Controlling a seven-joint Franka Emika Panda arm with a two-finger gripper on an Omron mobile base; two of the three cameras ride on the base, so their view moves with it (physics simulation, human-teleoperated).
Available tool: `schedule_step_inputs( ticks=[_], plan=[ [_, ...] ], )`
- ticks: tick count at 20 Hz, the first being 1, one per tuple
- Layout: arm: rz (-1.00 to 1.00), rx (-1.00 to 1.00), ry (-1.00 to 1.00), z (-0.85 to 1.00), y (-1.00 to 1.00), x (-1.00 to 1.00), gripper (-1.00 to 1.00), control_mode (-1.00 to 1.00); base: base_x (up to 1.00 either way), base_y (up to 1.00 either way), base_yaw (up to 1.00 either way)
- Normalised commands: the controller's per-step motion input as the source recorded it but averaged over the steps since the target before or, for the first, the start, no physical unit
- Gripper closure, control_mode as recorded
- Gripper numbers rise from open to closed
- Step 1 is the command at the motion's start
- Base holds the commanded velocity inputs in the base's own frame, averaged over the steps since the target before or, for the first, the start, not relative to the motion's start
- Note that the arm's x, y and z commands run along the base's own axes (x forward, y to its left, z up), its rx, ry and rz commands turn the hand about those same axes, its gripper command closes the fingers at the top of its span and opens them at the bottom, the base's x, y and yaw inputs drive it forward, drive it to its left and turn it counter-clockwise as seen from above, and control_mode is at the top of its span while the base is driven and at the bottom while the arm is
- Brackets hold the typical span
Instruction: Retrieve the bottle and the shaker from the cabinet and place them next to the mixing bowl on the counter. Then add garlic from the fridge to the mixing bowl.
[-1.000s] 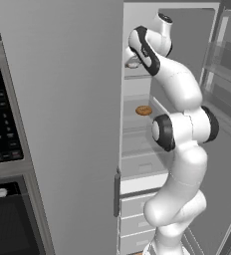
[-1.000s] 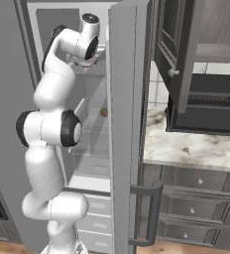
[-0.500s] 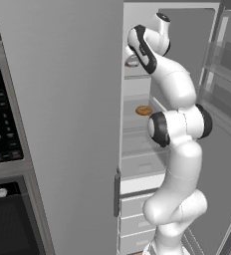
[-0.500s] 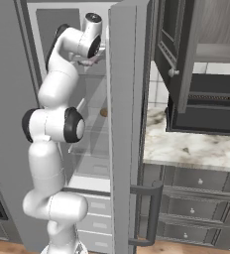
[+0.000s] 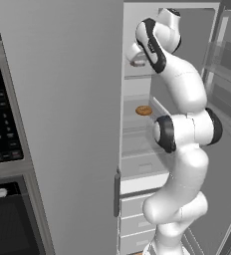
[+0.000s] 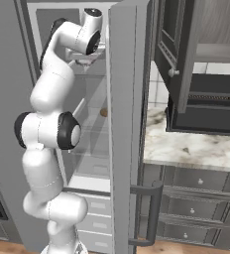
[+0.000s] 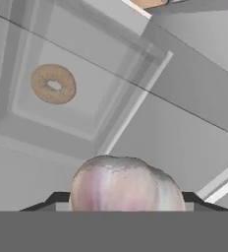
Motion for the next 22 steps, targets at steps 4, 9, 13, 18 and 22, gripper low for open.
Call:
schedule_step_inputs(
  ticks=[4,9,13,18,22],
  plan=[
    [0.00,0.04,-0.75,-0.63,0.10,-1.00,1.00,-1.00,0.00,0.00,0.00],
    [0.00,0.11,-1.00,-0.34,0.19,-1.00,1.00,-1.00,0.00,0.00,0.00],
    [0.00,0.11,-0.44,0.36,-0.45,-1.00,1.00,-1.00,0.00,0.00,0.00],
    [-0.10,-0.02,-0.02,0.15,-1.00,-1.00,1.00,-1.00,0.00,0.00,0.00],
    [-0.17,-0.13,0.20,0.12,-0.64,-1.00,1.00,-1.00,0.00,0.00,0.00]
  ],
)
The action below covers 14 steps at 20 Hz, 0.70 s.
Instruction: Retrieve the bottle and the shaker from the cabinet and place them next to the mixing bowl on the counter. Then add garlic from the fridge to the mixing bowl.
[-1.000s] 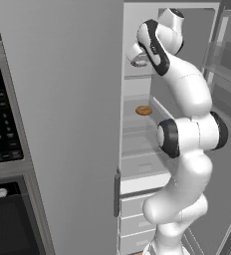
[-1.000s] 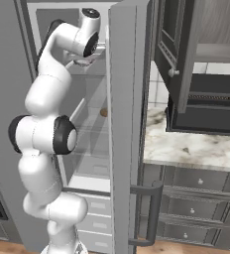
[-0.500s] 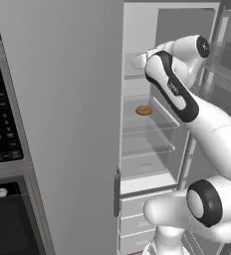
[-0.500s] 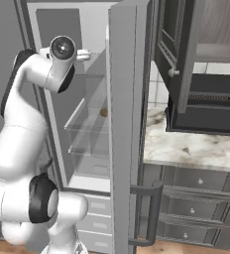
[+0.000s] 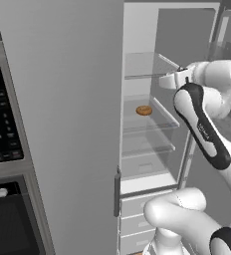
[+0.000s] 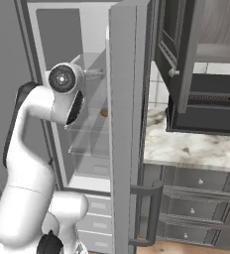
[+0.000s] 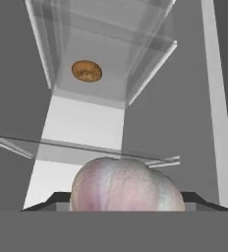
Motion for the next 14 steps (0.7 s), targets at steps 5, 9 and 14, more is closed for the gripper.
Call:
schedule_step_inputs(
  ticks=[5,9,14],
  plan=[
    [-0.22,-0.33,0.20,-0.02,-0.01,-1.00,1.00,-1.00,0.00,0.00,0.00],
    [-0.03,-0.34,0.03,-0.48,0.00,-1.00,1.00,-1.00,0.00,0.00,0.00],
    [0.01,-0.31,0.17,-1.00,0.15,-0.83,1.00,-1.00,0.00,0.00,0.00]
  ],
)
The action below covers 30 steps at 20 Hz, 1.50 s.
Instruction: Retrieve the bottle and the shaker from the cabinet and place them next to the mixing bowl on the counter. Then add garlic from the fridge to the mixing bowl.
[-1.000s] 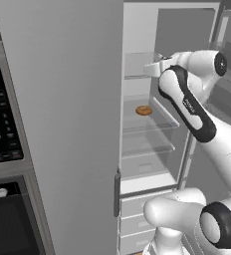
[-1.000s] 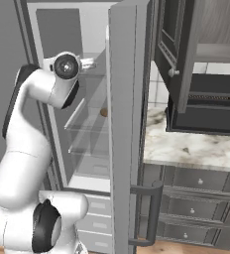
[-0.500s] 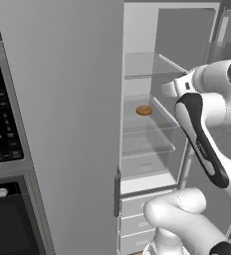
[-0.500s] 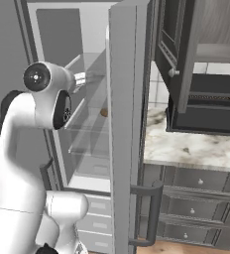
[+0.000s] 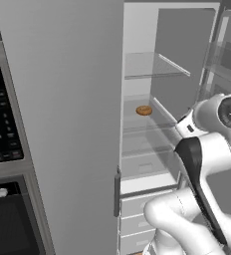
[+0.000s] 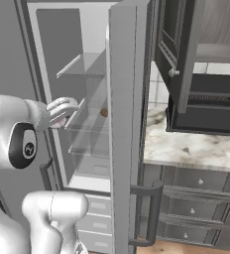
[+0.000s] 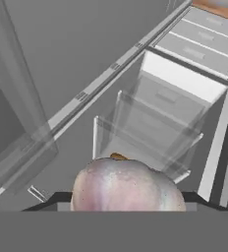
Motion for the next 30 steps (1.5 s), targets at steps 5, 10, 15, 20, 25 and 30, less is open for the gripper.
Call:
schedule_step_inputs(
  ticks=[5,10,15,20,25,30],
  plan=[
    [0.04,-0.24,0.35,-1.00,0.23,-0.44,1.00,-1.00,0.00,0.00,0.00],
    [0.08,-0.19,0.24,-0.70,0.06,-0.07,1.00,-1.00,0.00,0.00,0.00],
    [0.00,0.00,-0.01,-0.07,-0.20,0.00,1.00,-1.00,0.00,0.00,0.00],
    [0.00,0.00,0.00,-0.07,-0.23,0.00,1.00,-1.00,0.00,0.00,0.00],
    [0.00,0.00,-0.02,0.00,-0.05,-0.09,1.00,1.00,-0.32,-0.05,0.00],
    [0.00,0.00,0.00,0.00,0.00,0.00,1.00,1.00,-0.89,-0.11,0.00]
  ],
)
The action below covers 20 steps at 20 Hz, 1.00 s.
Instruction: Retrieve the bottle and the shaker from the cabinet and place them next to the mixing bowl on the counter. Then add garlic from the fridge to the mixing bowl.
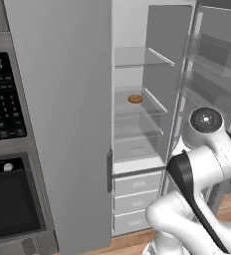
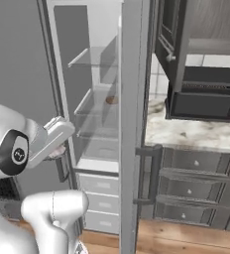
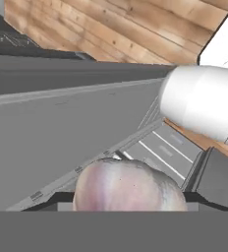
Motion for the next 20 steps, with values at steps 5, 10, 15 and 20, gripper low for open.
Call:
schedule_step_inputs(
  ticks=[5,10,15,20],
  plan=[
    [0.00,0.00,0.00,0.00,0.00,0.00,1.00,1.00,-0.97,0.00,0.00],
    [0.00,0.00,0.00,0.00,0.00,0.00,1.00,1.00,-0.99,-0.01,-0.13],
    [0.00,0.00,0.00,0.00,0.00,0.00,1.00,1.00,-0.72,-0.33,-0.35],
    [0.00,0.00,0.00,0.00,0.00,0.00,1.00,1.00,-0.05,-0.76,-0.33]
  ],
)
